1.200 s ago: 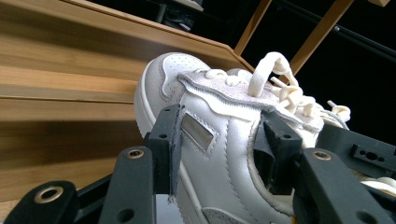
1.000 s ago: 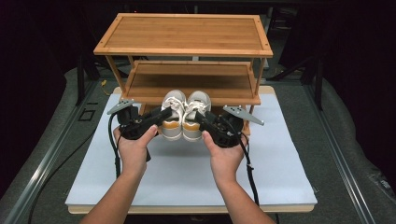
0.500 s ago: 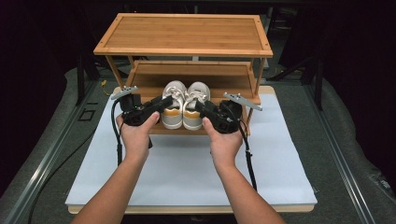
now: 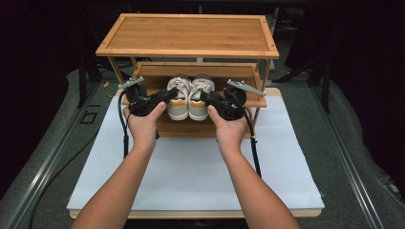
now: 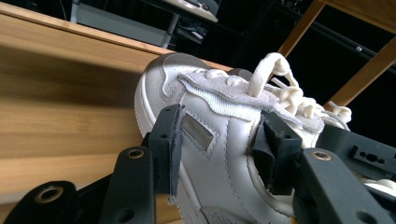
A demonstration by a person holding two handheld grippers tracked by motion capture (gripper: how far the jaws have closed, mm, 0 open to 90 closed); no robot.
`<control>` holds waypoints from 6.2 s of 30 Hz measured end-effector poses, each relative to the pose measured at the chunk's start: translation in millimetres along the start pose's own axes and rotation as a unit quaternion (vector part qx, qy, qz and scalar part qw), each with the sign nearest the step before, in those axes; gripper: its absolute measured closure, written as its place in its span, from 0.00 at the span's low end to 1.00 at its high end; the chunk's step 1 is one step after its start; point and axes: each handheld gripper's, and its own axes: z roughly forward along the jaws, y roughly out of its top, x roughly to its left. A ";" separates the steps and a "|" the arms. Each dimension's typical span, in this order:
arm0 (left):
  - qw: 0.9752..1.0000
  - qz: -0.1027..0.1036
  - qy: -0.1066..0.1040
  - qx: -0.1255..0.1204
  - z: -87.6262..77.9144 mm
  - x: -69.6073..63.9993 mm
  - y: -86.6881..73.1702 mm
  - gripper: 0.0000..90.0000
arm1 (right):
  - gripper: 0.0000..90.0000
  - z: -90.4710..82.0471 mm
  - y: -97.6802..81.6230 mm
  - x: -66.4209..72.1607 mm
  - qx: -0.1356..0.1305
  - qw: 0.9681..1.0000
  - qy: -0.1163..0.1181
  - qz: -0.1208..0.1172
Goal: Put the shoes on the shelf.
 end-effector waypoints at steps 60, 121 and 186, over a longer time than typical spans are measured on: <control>0.999 -0.024 -0.013 0.022 33.7 23.4 18.2 0.56 | 0.60 27.5 22.7 -20.8 0.013 1.000 -0.022 -0.017; 0.999 0.013 0.017 0.048 20.4 20.5 -8.2 0.99 | 1.00 15.3 0.3 -28.3 0.042 0.998 -0.044 -0.035; 0.999 0.019 0.002 0.047 41.2 21.4 6.9 0.99 | 0.99 30.1 18.3 -37.0 0.035 0.996 -0.061 -0.046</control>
